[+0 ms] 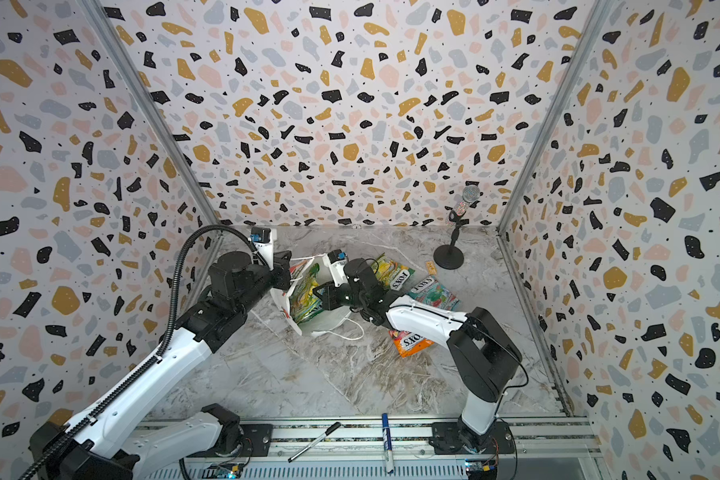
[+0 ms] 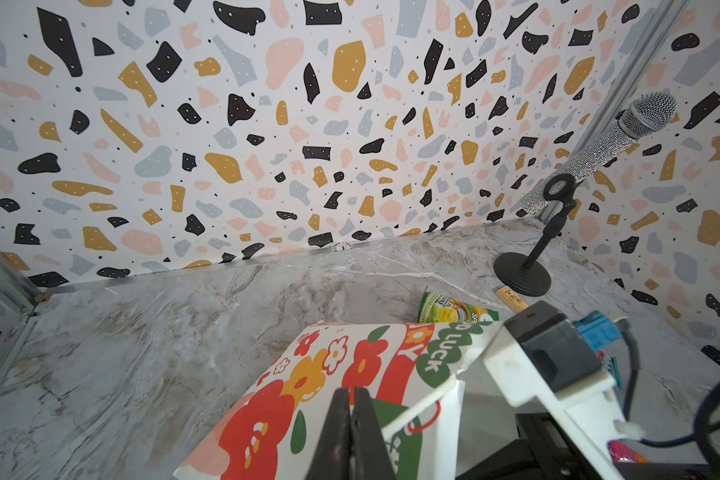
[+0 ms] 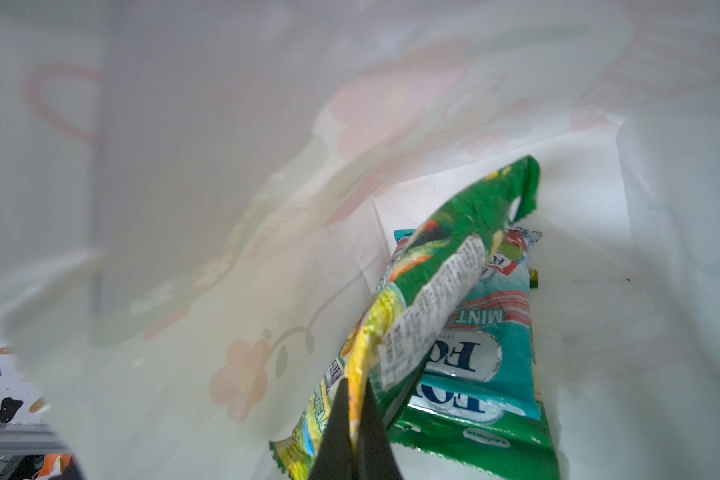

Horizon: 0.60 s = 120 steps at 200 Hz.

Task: Take the snacks out of the paper bag
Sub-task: 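Pull the green Spring Tea packet out of the bag with the right gripper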

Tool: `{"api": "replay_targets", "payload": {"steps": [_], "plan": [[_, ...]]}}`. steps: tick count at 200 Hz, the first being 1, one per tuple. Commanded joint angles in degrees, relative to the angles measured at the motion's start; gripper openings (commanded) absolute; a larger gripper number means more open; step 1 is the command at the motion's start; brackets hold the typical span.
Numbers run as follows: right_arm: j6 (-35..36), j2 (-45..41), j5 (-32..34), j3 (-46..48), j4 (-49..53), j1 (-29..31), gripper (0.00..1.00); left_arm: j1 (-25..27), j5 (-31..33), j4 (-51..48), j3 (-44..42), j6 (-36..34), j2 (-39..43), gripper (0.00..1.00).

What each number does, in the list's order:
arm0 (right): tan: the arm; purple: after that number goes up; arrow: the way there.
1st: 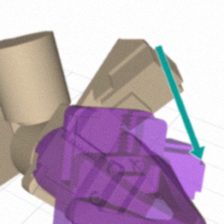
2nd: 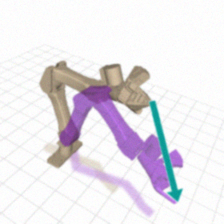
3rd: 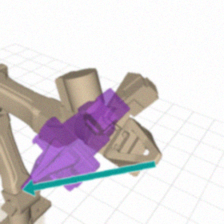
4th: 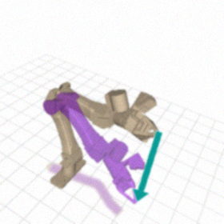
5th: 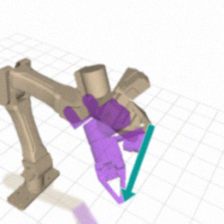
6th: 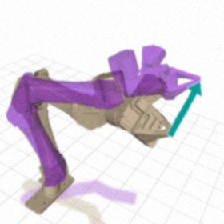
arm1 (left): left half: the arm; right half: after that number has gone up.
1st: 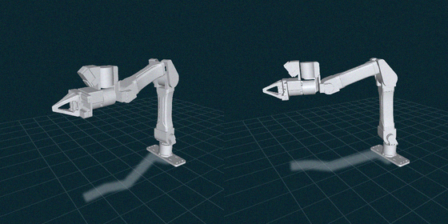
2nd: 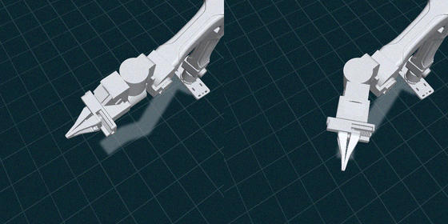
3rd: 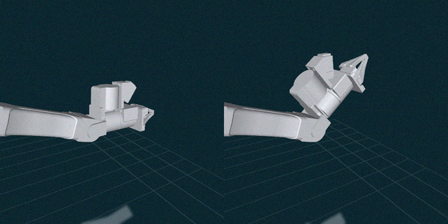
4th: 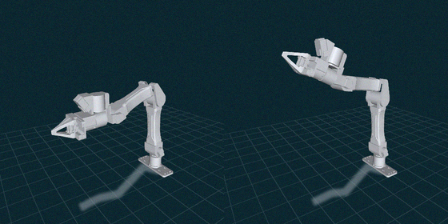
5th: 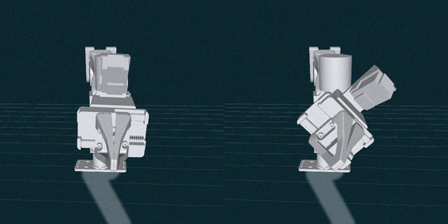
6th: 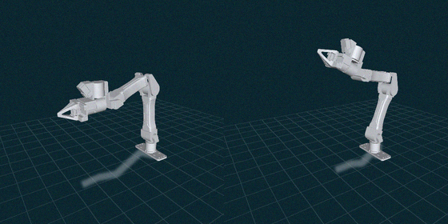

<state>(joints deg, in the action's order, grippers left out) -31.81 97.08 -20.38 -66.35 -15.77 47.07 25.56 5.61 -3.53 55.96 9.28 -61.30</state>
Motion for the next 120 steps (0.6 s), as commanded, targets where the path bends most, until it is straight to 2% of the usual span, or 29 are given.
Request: {"api": "replay_targets", "payload": {"steps": [1, 120], "plan": [[4.3, -5.5, -0.1, -0.2, 0.8, 0.3, 0.0, 0.0, 1.5, 2.4, -0.3, 0.4, 0.6, 0.0], [11.8, -21.5, 2.0, -0.4, 6.9, 0.7, 0.0, -0.1, 1.9, 2.3, -0.3, 0.2, 0.7, 0.0]]}}
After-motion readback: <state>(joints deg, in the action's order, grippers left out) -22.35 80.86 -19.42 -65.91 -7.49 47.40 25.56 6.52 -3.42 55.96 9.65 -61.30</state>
